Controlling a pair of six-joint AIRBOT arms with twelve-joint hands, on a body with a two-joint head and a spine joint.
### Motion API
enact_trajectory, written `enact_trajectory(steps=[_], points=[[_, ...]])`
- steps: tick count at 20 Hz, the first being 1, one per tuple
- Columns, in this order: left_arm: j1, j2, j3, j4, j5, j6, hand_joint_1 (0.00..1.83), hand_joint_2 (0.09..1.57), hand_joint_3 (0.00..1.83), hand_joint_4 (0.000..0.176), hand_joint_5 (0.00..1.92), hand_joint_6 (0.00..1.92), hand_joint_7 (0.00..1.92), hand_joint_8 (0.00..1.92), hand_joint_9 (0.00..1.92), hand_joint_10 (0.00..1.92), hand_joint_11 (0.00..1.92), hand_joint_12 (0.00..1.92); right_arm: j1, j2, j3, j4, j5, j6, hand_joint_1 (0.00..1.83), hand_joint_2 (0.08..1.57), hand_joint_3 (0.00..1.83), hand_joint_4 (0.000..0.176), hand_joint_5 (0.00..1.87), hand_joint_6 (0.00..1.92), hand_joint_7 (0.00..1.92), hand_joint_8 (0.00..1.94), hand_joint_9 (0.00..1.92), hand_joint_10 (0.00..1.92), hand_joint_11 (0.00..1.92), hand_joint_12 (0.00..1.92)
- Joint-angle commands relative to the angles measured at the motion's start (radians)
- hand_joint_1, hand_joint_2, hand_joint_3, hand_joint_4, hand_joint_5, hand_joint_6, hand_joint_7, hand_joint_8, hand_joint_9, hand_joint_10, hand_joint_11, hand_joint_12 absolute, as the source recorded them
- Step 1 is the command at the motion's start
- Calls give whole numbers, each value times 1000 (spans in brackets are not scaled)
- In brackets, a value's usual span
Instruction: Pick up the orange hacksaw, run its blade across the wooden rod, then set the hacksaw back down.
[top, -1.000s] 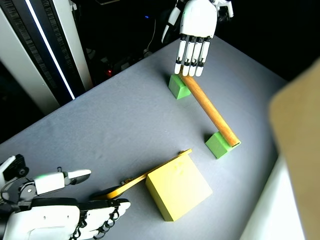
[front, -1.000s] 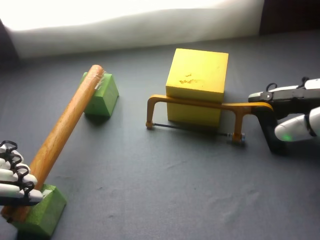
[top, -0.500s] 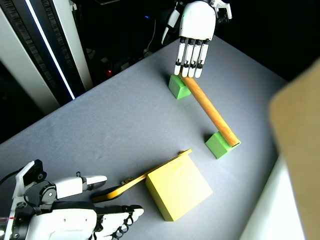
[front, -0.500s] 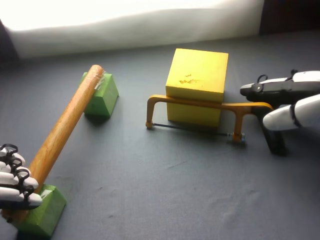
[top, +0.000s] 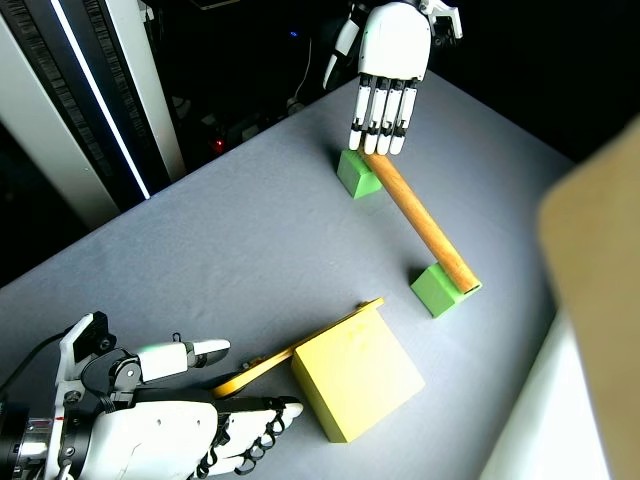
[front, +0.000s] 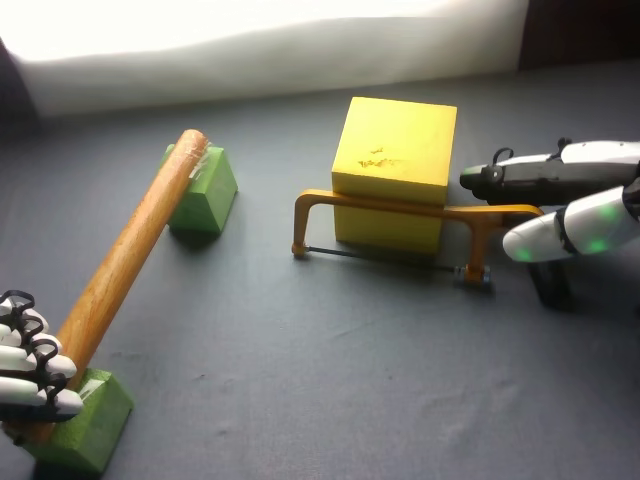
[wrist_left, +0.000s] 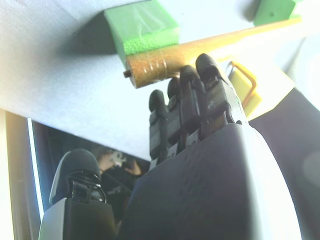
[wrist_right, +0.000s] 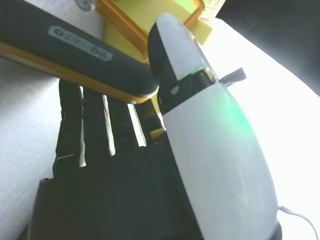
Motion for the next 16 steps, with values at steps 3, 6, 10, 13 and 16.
enact_trajectory(steps=[3,6,10,13,16], points=[[-5,2,6,-25,-25,-1,237,1179,0,9,268,2,243,2,217,2,0,423,25,-8,2,40,40,-3,714,1291,14,0,51,1,69,0,109,0,0,523],[-5,2,4,-25,-25,-1,235,1180,0,9,265,0,242,1,220,2,0,415,26,-19,2,40,35,-3,703,1295,14,0,48,0,65,0,103,0,0,522],[-4,1,3,-25,-25,-1,221,1184,0,11,259,3,236,2,210,3,0,406,32,-26,2,40,25,-8,682,1290,3,0,63,2,97,4,129,4,0,568],[-4,2,3,-25,-25,-1,232,1185,0,7,261,2,235,1,212,2,0,427,40,-35,2,40,14,-9,752,1282,0,0,104,11,124,8,166,12,0,594],[-3,2,1,-25,-25,-1,231,1180,0,10,273,3,242,1,212,0,0,450,51,-42,2,42,-3,-9,871,1266,0,0,219,12,253,10,274,15,0,836]])
